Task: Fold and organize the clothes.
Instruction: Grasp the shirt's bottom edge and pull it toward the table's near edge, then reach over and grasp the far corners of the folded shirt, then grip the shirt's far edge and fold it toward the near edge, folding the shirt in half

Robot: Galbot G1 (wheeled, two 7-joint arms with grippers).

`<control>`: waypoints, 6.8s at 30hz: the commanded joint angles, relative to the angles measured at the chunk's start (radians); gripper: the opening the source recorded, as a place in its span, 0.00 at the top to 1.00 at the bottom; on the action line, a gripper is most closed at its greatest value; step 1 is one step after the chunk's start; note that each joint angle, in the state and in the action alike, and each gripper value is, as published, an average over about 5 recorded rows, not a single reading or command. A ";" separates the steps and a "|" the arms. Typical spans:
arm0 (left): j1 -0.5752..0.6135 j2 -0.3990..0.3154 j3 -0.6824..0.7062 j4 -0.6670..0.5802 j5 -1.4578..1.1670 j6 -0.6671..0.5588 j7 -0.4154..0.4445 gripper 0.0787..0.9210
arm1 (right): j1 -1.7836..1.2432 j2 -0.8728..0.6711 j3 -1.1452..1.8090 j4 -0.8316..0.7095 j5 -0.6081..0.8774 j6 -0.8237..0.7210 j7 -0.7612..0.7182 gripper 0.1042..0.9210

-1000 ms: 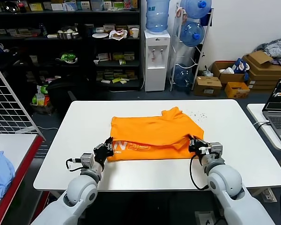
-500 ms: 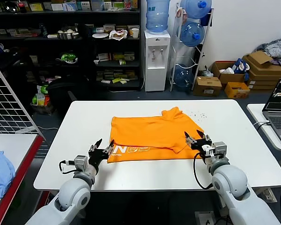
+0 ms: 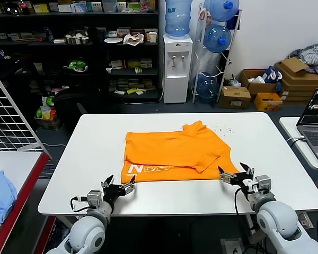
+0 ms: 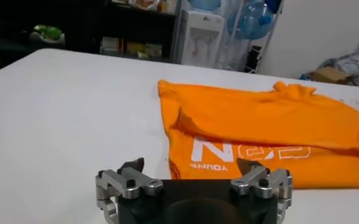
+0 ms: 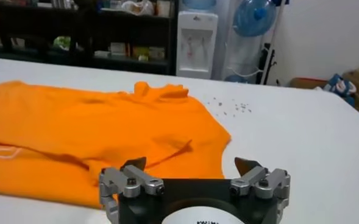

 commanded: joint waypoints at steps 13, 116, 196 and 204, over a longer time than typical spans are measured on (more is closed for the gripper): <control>0.009 -0.023 0.013 0.030 0.002 -0.003 -0.008 0.13 | 0.002 -0.018 0.004 -0.075 0.054 -0.007 -0.050 0.22; -0.603 0.044 0.283 0.386 -0.373 0.134 0.032 0.00 | 0.813 0.152 -0.448 -0.537 0.250 -0.320 0.254 0.00; -0.170 0.254 0.168 -0.221 -0.275 0.084 -0.054 0.98 | 0.134 -0.212 -0.085 0.243 0.472 -0.304 0.302 0.98; -0.123 0.259 0.164 -0.253 -0.265 0.084 -0.068 0.98 | 0.001 -0.243 -0.020 0.327 0.488 -0.322 0.337 0.98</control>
